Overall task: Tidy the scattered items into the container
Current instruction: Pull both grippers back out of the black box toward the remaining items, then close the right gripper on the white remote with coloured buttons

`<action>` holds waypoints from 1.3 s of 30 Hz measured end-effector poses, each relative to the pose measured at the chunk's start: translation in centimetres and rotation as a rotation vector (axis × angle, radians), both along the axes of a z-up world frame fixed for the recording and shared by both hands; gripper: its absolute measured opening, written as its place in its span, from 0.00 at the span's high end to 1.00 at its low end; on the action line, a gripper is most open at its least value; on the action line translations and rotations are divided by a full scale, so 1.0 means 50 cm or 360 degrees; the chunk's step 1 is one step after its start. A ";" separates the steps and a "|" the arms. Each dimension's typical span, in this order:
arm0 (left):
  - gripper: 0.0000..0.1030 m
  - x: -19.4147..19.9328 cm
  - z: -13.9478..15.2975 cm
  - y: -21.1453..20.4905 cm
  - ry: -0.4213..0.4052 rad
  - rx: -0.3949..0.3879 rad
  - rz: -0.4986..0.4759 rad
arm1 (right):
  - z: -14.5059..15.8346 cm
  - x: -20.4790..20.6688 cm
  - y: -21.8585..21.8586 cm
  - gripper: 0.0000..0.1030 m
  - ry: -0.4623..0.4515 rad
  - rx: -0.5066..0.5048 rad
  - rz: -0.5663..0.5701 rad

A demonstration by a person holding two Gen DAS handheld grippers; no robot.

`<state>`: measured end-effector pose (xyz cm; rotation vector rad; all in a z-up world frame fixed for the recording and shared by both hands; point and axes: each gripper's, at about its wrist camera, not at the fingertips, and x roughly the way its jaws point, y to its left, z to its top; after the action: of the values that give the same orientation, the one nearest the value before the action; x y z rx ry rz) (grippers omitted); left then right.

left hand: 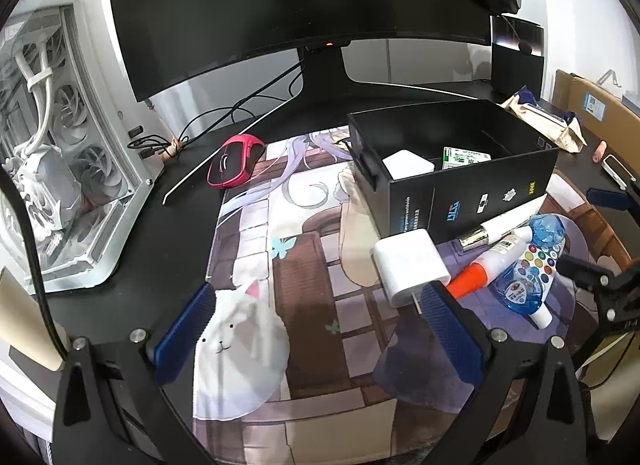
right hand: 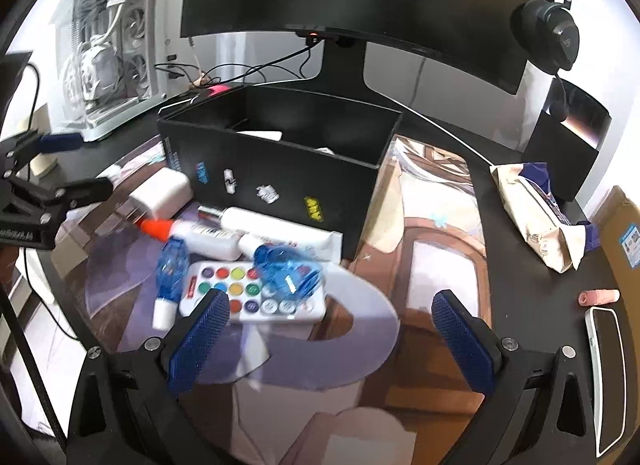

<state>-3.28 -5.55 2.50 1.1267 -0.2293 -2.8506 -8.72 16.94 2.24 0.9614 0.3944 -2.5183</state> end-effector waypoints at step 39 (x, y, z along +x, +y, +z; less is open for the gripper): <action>0.00 0.004 -0.002 -0.008 -0.0013 0.0011 -0.0020 | -0.038 -0.005 -0.064 0.00 -0.0165 -0.0085 0.0124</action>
<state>-3.07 -5.95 2.42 1.1423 -0.2284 -2.8605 -8.97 13.74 0.35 1.0305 0.3247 -2.3855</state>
